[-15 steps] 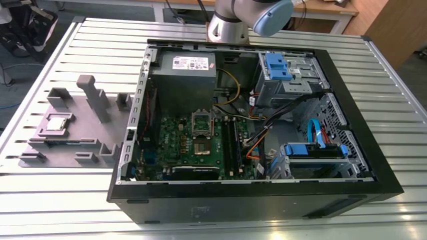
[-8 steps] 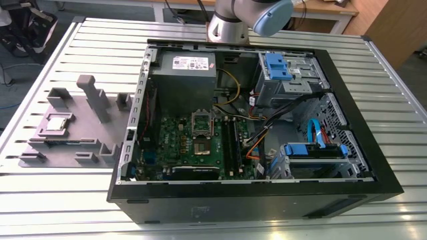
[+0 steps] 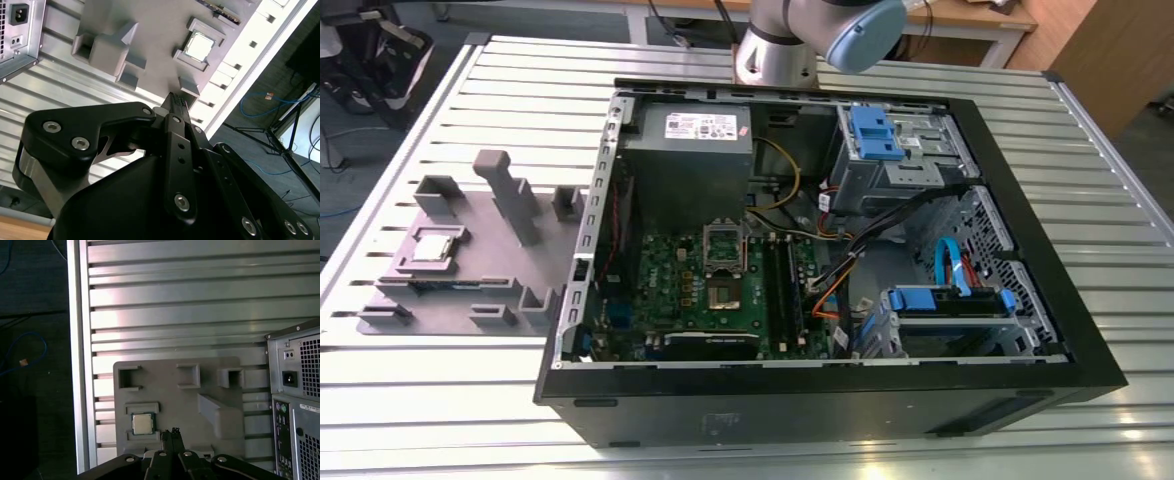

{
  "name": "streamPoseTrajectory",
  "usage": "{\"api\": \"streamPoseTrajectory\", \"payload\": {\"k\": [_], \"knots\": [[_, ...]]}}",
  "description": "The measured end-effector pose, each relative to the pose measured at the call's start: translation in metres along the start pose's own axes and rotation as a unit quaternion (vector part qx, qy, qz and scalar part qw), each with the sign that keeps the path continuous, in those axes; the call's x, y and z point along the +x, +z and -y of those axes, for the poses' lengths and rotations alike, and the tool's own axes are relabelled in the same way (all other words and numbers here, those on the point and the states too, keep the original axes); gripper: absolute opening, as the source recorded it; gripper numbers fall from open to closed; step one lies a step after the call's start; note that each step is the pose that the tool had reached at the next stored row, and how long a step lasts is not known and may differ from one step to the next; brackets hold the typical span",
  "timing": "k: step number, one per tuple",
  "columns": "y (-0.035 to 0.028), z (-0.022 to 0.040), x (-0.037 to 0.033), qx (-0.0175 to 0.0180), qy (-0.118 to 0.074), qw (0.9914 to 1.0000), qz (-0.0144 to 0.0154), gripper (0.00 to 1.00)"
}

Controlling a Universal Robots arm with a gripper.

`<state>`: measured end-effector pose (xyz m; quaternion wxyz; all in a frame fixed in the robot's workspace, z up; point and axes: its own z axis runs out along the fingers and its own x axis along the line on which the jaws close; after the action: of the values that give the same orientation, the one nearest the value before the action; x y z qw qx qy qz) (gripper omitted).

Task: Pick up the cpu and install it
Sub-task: 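Reach for the cpu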

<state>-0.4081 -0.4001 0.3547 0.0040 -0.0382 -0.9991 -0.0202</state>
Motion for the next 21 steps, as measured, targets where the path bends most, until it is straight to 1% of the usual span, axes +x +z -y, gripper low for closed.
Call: {"api": "streamPoseTrajectory", "payload": {"k": [6,14,21], "knots": [[0.0031,0.0014,0.0016,0.0,0.0,1.0,0.0,0.11],[0.0109,0.004,0.0017,0.0,0.0,1.0,0.0,0.11],[0.0161,0.0053,0.0021,0.0,0.0,1.0,0.0,0.11]]}}
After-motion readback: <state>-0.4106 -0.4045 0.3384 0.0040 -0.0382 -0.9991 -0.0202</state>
